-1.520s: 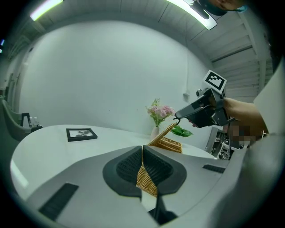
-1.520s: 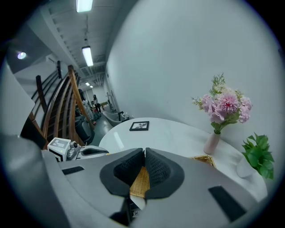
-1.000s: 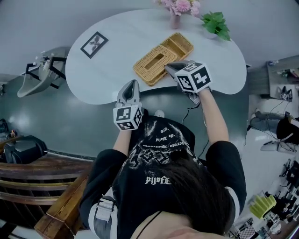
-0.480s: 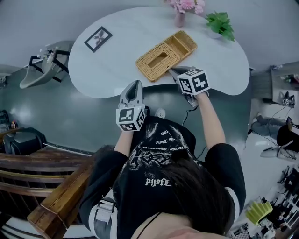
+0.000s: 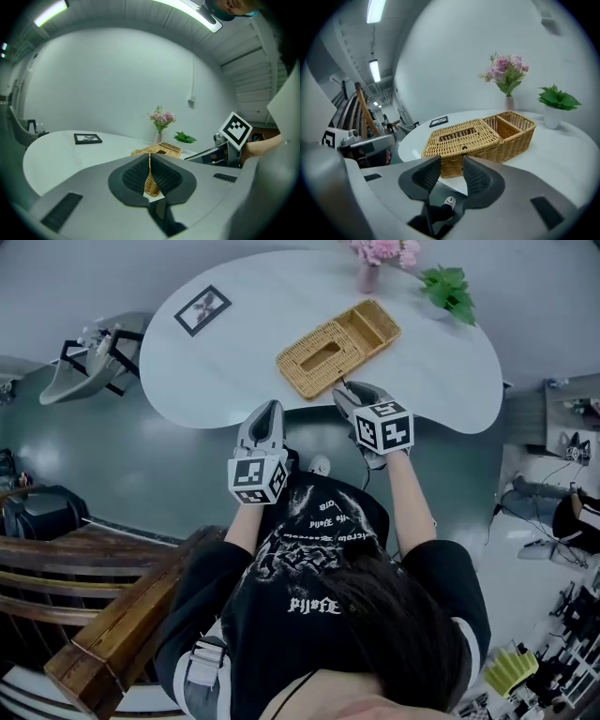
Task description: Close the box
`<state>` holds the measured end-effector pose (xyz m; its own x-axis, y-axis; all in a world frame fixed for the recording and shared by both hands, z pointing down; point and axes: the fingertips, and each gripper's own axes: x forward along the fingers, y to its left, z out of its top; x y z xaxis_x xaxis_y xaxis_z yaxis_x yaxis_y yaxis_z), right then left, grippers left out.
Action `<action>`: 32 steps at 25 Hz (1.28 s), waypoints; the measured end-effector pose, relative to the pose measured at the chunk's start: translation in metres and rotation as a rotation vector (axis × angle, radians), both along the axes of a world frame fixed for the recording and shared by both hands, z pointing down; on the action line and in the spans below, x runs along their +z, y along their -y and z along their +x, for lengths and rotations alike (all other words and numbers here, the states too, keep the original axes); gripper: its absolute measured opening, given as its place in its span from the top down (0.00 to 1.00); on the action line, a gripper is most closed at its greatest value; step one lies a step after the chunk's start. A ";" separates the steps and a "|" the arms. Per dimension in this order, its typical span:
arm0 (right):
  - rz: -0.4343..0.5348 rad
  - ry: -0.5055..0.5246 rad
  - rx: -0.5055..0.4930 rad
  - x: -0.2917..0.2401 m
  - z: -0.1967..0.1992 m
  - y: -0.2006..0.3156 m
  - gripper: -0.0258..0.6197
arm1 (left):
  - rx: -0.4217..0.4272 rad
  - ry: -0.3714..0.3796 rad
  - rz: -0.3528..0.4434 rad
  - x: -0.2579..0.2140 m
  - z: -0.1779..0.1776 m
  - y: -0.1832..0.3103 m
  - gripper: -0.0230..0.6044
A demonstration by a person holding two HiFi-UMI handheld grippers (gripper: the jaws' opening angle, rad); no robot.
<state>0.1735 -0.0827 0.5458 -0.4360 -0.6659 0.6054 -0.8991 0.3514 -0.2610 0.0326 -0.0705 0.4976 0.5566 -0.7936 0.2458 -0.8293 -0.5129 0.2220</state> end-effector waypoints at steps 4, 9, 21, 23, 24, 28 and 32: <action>0.140 -0.070 0.074 -0.005 0.004 -0.007 0.80 | -0.004 0.014 0.006 0.005 -0.006 -0.004 0.92; 0.195 -0.092 0.186 -0.002 0.007 -0.016 0.92 | -0.020 0.022 0.005 0.009 -0.007 -0.005 0.92; 0.294 -0.168 0.158 -0.005 -0.010 -0.030 0.92 | -0.032 0.026 0.038 0.009 -0.005 -0.010 0.92; 0.302 -0.168 0.165 -0.006 -0.009 -0.030 0.92 | -0.028 0.028 0.038 0.009 -0.006 -0.010 0.92; 0.306 -0.165 0.172 -0.007 -0.008 -0.030 0.92 | -0.025 0.031 0.039 0.009 -0.006 -0.010 0.92; 0.314 -0.167 0.189 -0.010 -0.005 -0.028 0.92 | -0.015 0.039 0.041 0.009 -0.004 -0.008 0.92; 0.316 -0.170 0.193 -0.010 -0.002 -0.026 0.92 | -0.007 0.037 0.035 0.012 0.001 -0.006 0.92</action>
